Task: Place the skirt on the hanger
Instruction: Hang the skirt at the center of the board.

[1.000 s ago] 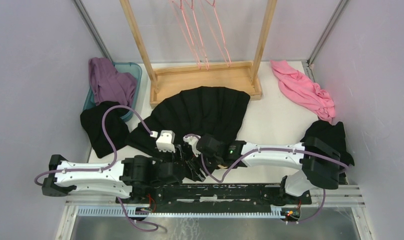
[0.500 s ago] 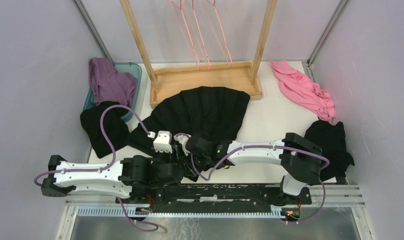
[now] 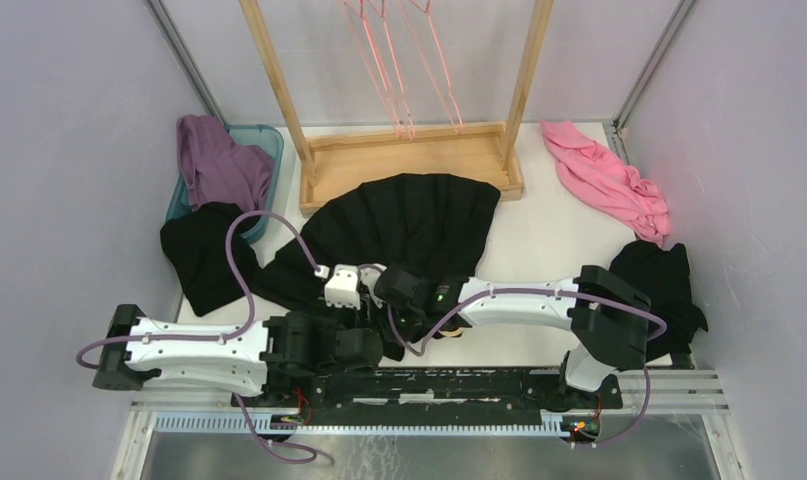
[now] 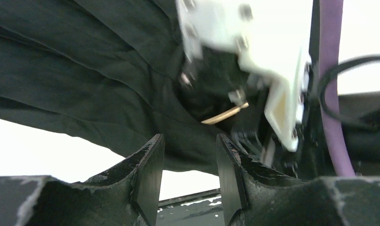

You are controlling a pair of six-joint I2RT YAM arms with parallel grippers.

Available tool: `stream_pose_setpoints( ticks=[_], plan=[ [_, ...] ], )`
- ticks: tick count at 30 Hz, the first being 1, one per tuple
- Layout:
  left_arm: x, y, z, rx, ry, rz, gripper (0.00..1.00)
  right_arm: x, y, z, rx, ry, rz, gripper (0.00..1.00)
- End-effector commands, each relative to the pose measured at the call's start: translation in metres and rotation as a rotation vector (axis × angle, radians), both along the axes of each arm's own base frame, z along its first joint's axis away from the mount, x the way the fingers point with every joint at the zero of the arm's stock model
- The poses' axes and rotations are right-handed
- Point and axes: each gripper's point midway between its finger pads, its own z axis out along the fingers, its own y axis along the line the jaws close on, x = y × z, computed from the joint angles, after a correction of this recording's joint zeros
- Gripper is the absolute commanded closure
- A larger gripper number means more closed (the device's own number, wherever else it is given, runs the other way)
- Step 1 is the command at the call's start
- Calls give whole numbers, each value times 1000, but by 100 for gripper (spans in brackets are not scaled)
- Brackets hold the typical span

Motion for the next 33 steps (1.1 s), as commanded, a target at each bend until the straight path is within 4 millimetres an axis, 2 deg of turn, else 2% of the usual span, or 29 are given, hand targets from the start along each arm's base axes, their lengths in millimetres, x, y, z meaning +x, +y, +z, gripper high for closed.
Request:
stream_pose_setpoints(
  ticks=[1,8,14,18,22,26,30,33],
  plan=[
    [-5,-36,1,-79,33,-42,49,37,-1,36,67,-97,-53,99],
    [-9,-57,-26,-81,48,-107,48,54,-12,18,117,-32,-115,99],
    [-6,-64,-31,-136,-1,-140,46,70,-17,9,202,47,-177,99],
    [-2,-63,-39,-155,-38,-154,44,70,-20,3,200,71,-177,99],
    [1,-56,-54,-71,-53,-144,43,66,-22,3,216,103,-178,99],
    [5,-61,-68,33,-75,-165,42,57,-16,10,267,180,-152,99],
    [11,-68,-77,169,-102,-179,26,53,-19,10,269,224,-143,99],
    [16,-71,-81,249,-116,-189,24,51,-22,13,267,234,-138,99]
  ],
)
